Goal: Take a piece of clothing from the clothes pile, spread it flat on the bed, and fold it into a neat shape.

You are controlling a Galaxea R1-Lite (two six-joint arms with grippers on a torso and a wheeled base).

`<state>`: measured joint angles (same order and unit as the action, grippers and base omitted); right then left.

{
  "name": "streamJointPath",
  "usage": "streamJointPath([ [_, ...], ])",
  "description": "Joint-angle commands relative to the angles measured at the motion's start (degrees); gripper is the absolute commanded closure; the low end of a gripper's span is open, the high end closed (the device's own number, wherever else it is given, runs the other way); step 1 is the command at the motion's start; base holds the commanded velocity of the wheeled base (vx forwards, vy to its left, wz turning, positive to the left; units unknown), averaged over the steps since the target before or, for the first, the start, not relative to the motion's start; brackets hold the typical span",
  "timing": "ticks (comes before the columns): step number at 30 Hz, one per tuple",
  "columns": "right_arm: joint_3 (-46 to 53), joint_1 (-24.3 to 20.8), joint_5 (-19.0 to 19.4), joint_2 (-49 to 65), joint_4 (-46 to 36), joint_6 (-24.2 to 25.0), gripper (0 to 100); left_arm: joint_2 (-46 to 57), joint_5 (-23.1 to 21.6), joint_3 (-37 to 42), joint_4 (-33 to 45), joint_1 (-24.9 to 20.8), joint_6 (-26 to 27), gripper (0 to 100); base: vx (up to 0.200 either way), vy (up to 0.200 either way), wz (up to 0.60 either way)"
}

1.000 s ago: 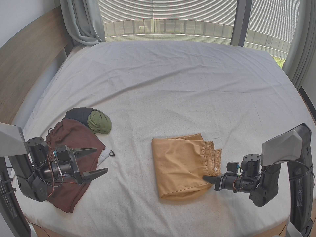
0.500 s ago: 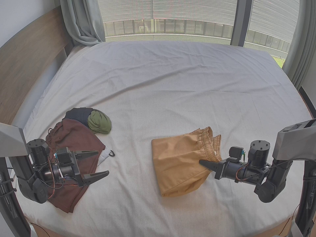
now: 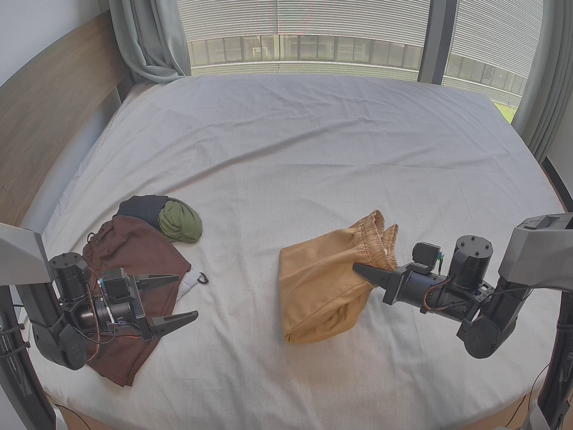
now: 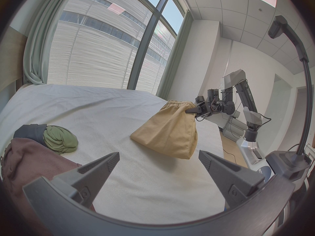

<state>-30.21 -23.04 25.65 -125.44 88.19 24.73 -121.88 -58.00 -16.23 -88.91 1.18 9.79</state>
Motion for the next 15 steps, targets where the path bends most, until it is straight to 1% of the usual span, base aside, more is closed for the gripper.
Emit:
streamJointPath([
  [1, -0.9, -0.3, -0.2, 0.6, 0.1, 0.1, 100, 0.4, 0.0, 0.2, 0.0, -0.5, 0.0, 0, 0.0, 0.0, 0.0],
  [4, -1.7, -0.5, -0.2, 1.6, 0.1, 0.6, 100, 0.3, 0.0, 0.2, 0.0, -0.5, 0.0, 0, 0.0, 0.0, 0.0],
  [7, -2.8, -0.8, -0.2, 2.7, 0.1, 2.6, 100, 0.4, 0.0, 0.2, 0.0, -0.5, 0.0, 0, 0.0, 0.0, 0.0],
  [10, -3.8, -1.0, -0.3, 3.1, 0.1, 3.6, 100, 0.3, 0.0, 0.2, 0.0, -0.5, 0.0, 0, 0.0, 0.0, 0.0],
  [15, -6.1, -1.0, -0.3, 3.2, -0.9, 3.6, 100, 0.2, 0.0, 0.2, 0.0, -0.6, 0.0, 0, 0.0, 0.0, 0.0],
])
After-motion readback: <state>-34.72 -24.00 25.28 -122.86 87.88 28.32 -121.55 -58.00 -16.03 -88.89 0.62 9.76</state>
